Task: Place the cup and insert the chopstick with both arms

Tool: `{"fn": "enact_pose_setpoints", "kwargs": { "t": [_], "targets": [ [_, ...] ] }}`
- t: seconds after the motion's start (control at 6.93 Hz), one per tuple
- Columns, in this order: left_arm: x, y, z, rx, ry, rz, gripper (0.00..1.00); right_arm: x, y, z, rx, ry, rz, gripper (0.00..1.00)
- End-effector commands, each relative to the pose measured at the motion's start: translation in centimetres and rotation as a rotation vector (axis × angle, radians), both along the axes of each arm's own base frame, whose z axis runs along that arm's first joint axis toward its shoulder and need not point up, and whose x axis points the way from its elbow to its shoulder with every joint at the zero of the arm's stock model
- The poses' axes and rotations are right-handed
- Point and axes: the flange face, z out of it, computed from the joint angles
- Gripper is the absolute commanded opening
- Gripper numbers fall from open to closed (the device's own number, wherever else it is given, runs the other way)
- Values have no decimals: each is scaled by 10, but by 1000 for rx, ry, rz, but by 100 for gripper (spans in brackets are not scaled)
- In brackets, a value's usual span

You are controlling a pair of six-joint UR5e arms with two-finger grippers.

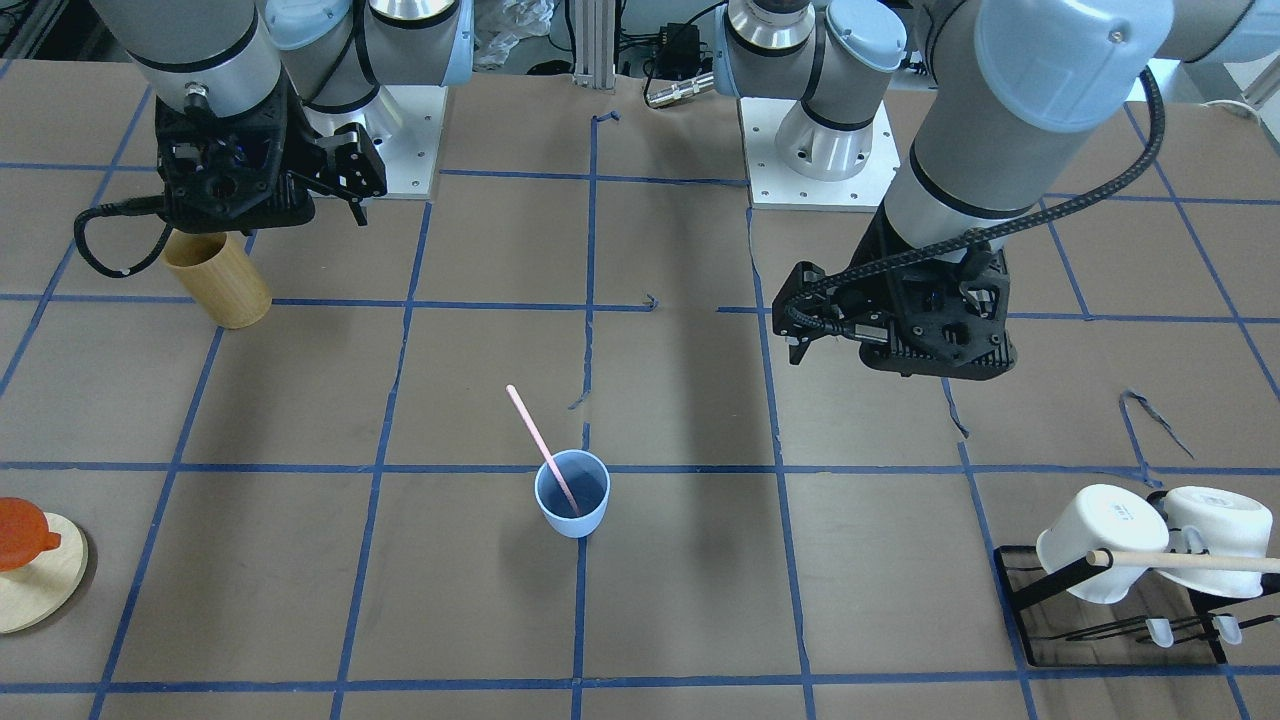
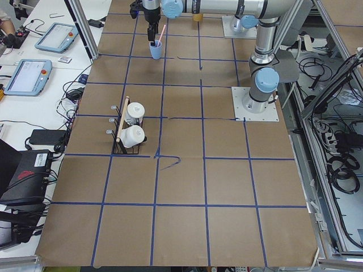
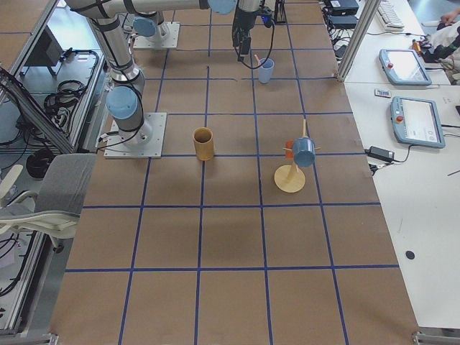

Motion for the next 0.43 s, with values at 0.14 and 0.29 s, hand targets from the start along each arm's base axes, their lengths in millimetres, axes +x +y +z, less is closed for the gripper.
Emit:
{"fn": "enact_pose_setpoints", "kwargs": {
  "t": [0.14,0.29],
  "targets": [
    [-1,4,-6,12,-14,-4,100,-19,-8,1,-23,-46,-59,99],
    [-2,5,-7,15,-14,-7,100,-16,-9,1,-27,-56,-157,99]
  ]
}}
